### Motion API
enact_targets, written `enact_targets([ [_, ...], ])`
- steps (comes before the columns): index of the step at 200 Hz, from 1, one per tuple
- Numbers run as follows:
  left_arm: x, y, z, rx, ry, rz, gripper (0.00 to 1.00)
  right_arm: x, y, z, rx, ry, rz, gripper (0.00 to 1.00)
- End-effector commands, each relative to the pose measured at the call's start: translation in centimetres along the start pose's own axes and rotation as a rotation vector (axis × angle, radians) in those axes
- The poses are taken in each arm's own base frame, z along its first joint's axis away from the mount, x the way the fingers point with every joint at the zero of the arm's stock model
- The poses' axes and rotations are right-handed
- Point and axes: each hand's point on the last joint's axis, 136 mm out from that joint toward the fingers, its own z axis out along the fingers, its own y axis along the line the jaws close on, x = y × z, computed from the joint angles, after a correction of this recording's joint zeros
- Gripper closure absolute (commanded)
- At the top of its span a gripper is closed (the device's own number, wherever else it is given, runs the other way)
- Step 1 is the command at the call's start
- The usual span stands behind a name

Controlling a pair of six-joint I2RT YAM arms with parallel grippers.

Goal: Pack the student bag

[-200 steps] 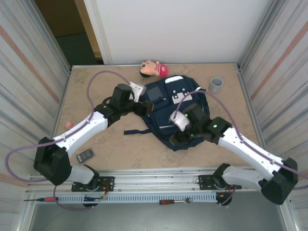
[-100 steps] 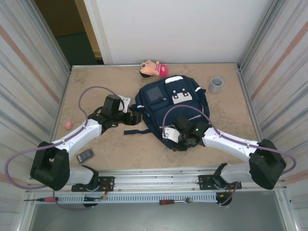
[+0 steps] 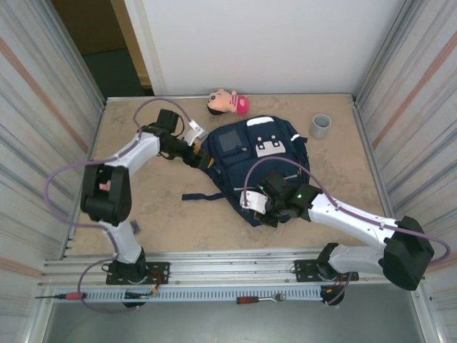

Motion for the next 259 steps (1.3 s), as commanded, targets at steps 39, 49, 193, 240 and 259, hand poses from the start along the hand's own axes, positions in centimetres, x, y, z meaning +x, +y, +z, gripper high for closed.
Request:
enact_targets([
  [39,1.3,-0.5,3.4,0.154,0.131,-0.047,0.21,-1.0,0.9,0.2,-0.038,-0.035,-0.004,1.00],
  [49,1.2,-0.5,4.0,0.156,0.143,-0.033,0.21,-1.0,0.8,0.3,-0.036,-0.035,0.000,1.00],
  [193,4.9,-2.7,5.7,0.229,0.370,0.003,0.58,-1.1,0.5,0.3,-0.020,-0.039,0.017,1.00],
  [240,4.5,-2.6,5.8,0.226,0.350,-0.002,0.78,-1.1,0.4,0.1,-0.007,-0.042,0.024,1.00],
  [259,4.3,-3.1,5.6,0.235,0.339,-0.001,0.85,-0.9,0.2,0.1,0.005,-0.038,0.029,1.00],
])
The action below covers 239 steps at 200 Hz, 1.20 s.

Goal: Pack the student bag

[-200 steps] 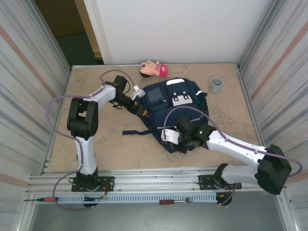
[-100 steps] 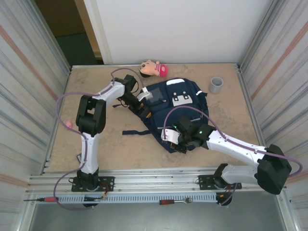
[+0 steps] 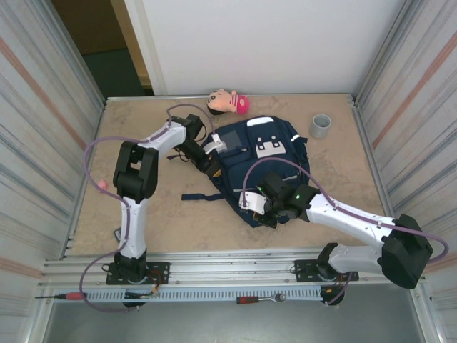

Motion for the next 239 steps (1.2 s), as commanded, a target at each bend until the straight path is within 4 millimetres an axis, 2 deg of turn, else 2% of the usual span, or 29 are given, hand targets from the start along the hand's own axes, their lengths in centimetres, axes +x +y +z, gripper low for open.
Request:
enact_targets([
  [1,0.4,-1.9,0.0,0.053,0.001,-0.015,0.85,-1.0,0.1,-0.4,0.008,-0.047,0.012,1.00],
  [30,0.7,-2.8,-0.4,0.039,-0.007,-0.025,0.96,-1.5,-1.2,-0.4,0.067,-0.072,0.102,1.00],
  [34,0.4,-3.4,-1.0,0.026,-0.021,-0.008,0.97,-1.6,-1.3,-0.4,0.070,-0.080,0.122,1.00],
  [46,0.6,-4.2,-1.0,0.012,-0.026,0.006,1.00,-2.2,-1.7,-0.3,0.078,-0.109,0.177,1.00],
  [90,1.1,-7.8,-0.3,0.012,-0.043,0.056,1.00,-3.9,-2.8,0.7,0.093,-0.166,0.305,1.00],
  [126,2.6,-8.4,0.5,-0.026,-0.042,0.048,1.00,-5.2,-3.9,-0.4,0.113,-0.224,0.374,1.00],
  [136,3.0,-7.6,0.6,-0.075,-0.041,0.031,1.00,-5.5,-3.8,-1.3,0.075,-0.244,0.424,0.82],
  [140,3.3,-7.3,0.7,-0.092,-0.038,0.021,1.00,-5.6,-3.8,-1.7,0.058,-0.254,0.448,0.72],
  [153,3.6,-6.7,0.6,-0.139,-0.045,0.001,1.00,-5.2,-4.2,-3.2,0.039,-0.262,0.578,0.48],
  [161,3.4,-6.5,0.4,-0.153,-0.065,-0.006,1.00,-4.6,-4.8,-4.2,0.049,-0.261,0.697,0.41],
  [177,2.9,-6.8,0.3,-0.153,-0.112,-0.018,1.00,-3.2,-5.8,-5.9,0.044,-0.275,0.987,0.38],
  [195,2.2,-7.0,0.2,-0.145,-0.173,-0.021,1.00,-1.5,-6.1,-6.8,-0.014,-0.293,1.359,0.37],
  [213,1.7,-7.2,0.1,-0.135,-0.205,-0.032,1.00,-1.1,-5.9,-6.0,-0.136,-0.318,1.624,0.36],
  [218,1.7,-7.2,0.2,-0.132,-0.207,-0.035,1.00,-1.4,-5.9,-6.4,-0.169,-0.353,1.666,0.36],
  [239,1.6,-7.1,0.3,-0.132,-0.209,-0.037,1.00,-1.7,-6.3,-5.2,-0.261,-0.352,1.819,0.34],
])
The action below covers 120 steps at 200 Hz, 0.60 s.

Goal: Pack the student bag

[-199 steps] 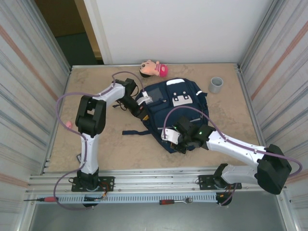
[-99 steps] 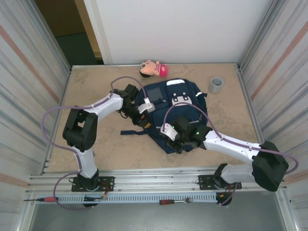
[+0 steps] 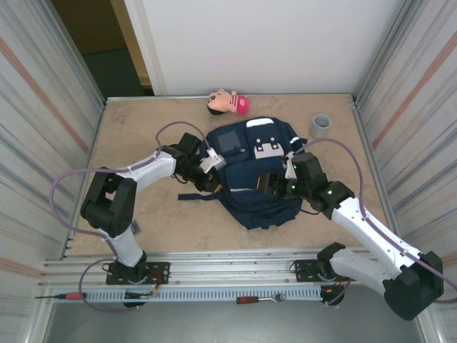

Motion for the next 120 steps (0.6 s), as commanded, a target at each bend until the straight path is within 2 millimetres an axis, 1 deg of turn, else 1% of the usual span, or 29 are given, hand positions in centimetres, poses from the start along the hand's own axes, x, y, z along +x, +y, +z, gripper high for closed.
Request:
enact_targets([
  [1,-1.2,-1.1,-0.5,0.026,-0.054,-0.002,1.00,1.4,0.0,1.4,-0.051,0.105,0.380,0.34],
  [4,-1.2,-1.1,-0.5,0.027,-0.053,-0.002,1.00,1.4,-0.2,1.6,-0.042,0.110,0.422,0.34],
  [10,-1.1,-1.1,-0.5,0.028,-0.052,-0.002,1.00,1.2,-0.5,2.0,-0.029,0.112,0.453,0.33],
  [50,-1.2,-1.1,-0.7,0.022,-0.054,0.006,1.00,1.4,-2.5,4.2,0.022,0.120,0.597,0.30],
  [77,-1.5,-1.5,-0.7,0.049,-0.081,0.000,1.00,0.5,-2.7,5.5,0.001,0.089,0.634,0.32],
  [99,-2.0,-1.8,-0.8,0.060,-0.108,-0.002,1.00,0.3,-3.1,6.1,0.022,0.087,0.653,0.33],
  [120,-2.1,-1.6,-0.9,0.048,-0.119,0.001,1.00,0.5,-3.4,5.8,0.038,0.077,0.669,0.31],
])
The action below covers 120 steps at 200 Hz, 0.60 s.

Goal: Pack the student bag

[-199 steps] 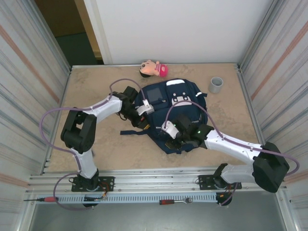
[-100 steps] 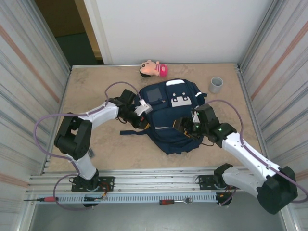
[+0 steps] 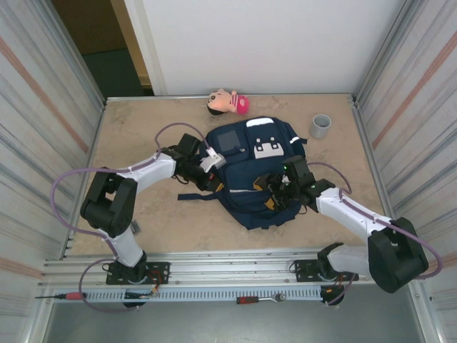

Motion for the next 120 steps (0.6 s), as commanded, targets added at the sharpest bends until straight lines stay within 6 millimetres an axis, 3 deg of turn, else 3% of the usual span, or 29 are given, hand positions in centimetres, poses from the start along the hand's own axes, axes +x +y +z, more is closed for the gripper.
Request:
enact_targets([
  [1,-1.6,-1.6,-1.2,0.029,-0.073,0.038,1.00,-0.7,0.9,-0.2,-0.041,-0.036,0.033,0.31],
  [59,-1.3,-1.1,-0.9,0.024,-0.068,0.010,1.00,-0.4,-1.4,-1.9,-0.026,-0.073,0.066,0.25],
  [120,-1.7,-1.5,-1.0,0.033,-0.075,0.027,1.00,-1.6,0.4,-0.1,-0.103,-0.078,0.096,0.31],
])
